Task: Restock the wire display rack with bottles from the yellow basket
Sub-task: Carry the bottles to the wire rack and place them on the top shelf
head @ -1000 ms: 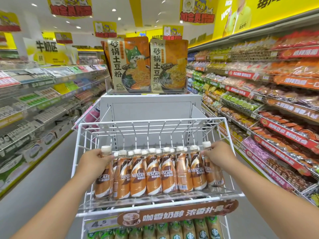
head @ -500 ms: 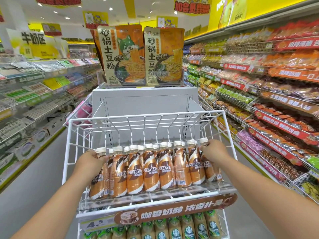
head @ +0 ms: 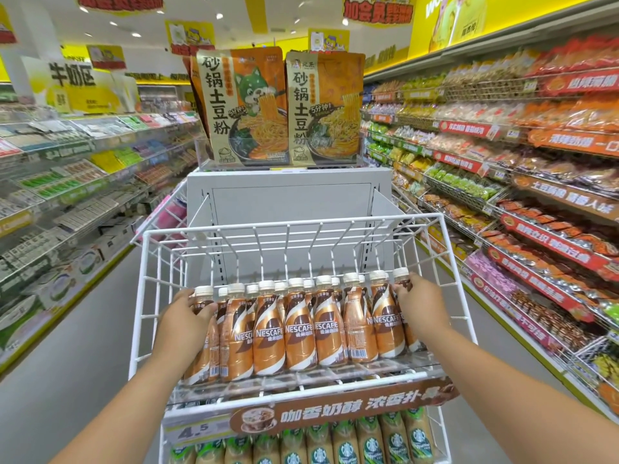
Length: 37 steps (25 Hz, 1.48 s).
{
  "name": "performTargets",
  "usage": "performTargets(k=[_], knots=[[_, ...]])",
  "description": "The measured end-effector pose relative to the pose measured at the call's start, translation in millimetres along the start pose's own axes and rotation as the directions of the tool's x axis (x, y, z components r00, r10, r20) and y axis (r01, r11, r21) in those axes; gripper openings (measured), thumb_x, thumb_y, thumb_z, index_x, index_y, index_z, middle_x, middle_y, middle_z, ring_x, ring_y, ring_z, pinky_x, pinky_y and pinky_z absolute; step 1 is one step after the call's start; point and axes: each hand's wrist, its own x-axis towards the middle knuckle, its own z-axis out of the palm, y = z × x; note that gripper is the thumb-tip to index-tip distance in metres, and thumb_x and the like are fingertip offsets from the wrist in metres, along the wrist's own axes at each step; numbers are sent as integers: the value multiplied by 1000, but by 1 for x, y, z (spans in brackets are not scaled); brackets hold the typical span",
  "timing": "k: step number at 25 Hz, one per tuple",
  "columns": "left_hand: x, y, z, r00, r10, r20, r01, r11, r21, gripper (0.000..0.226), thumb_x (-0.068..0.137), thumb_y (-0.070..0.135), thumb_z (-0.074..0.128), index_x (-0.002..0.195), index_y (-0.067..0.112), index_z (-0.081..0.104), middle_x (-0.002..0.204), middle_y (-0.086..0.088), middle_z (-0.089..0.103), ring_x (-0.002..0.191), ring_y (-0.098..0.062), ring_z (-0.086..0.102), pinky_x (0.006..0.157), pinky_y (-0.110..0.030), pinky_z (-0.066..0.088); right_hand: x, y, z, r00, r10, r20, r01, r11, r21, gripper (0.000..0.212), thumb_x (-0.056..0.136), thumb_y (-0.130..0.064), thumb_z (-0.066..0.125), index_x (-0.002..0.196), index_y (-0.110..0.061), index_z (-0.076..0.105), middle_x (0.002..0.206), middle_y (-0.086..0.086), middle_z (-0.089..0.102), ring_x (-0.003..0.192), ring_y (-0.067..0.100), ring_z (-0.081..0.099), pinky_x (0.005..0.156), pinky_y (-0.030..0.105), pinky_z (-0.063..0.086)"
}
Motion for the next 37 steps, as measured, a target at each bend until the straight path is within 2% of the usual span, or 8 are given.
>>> performTargets(k=[3, 5, 8, 13, 17, 23, 26, 37], knots=[[-3, -1, -2, 1000, 12, 20, -12, 999, 30, 62, 97, 31, 65, 151, 14, 41, 144, -13, 58, 128, -33, 56, 97, -44, 47, -8, -3, -2, 989, -142, -40, 136, 983, -125, 38, 103, -22, 58, 136, -2, 55, 125, 19, 69, 101, 35, 68, 77, 40, 58], [-7, 1, -2, 1000, 19, 14, -20, 997, 70, 61, 98, 32, 64, 152, 14, 40, 145, -13, 57, 124, -34, 57, 89, -39, 44, -10, -4, -6, 975, -220, -8, 217, 964, -157, 47, 105, -21, 56, 147, 0, 48, 150, 18, 54, 131, 34, 57, 102, 41, 51], [-13, 4, -2, 1000, 10, 21, -13, 994, 107, 64, 98, 36, 63, 154, 17, 38, 150, -15, 51, 112, -32, 60, 83, -34, 41, -13, -3, -15, 976, -214, 40, 217, 969, -121, 47, 104, -21, 56, 146, -1, 48, 147, 17, 56, 125, 34, 59, 92, 37, 50], [-31, 9, -5, 994, 82, 79, -105, 925, 365, 77, 96, 49, 59, 158, 15, 28, 156, -17, 43, 137, -36, 47, 111, -49, 42, -23, 12, -25, 937, -262, 230, 294, 949, -118, 64, 105, -33, 53, 159, -9, 29, 171, 10, 18, 156, 28, 22, 123, 37, 24], [-58, 17, -7, 965, 208, 158, -260, 800, 541, 84, 95, 60, 53, 161, 20, 19, 169, -6, 12, 155, -27, 15, 124, -46, 21, -26, 23, -29, 861, -373, 345, 443, 883, -153, 72, 103, -49, 50, 163, -25, 19, 173, 0, 0, 159, 23, 6, 126, 43, 19], [-106, 20, -8, 954, 227, 195, -299, 692, 658, 110, 74, 95, 6, 161, 30, 19, 170, -5, 10, 156, -29, 8, 126, -50, 14, -48, 31, -53, 747, -476, 464, 639, 706, -306, 74, 102, -64, 36, 164, -32, 13, 173, -1, -3, 160, 25, -5, 126, 48, 15], [-137, 24, -10, 945, 228, 233, -326, 658, 679, 99, 81, 89, 9, 162, 32, 12, 170, -2, -1, 157, -26, 1, 127, -47, 7, -69, 36, -70, 719, -502, 481, 670, 683, -289, 72, 103, -62, 36, 164, -28, 18, 173, 2, 0, 159, 26, -6, 127, 47, 10], [-246, 31, -45, 821, 425, 382, -564, 493, 663, 80, 93, 76, 15, 161, 35, 2, 168, -4, -13, 156, -29, -11, 127, -51, 4, -220, 83, -151, 861, -336, 381, 488, 755, -438, 77, 104, -64, 30, 165, -22, 8, 173, 7, -1, 159, 30, -1, 128, 46, 12]])
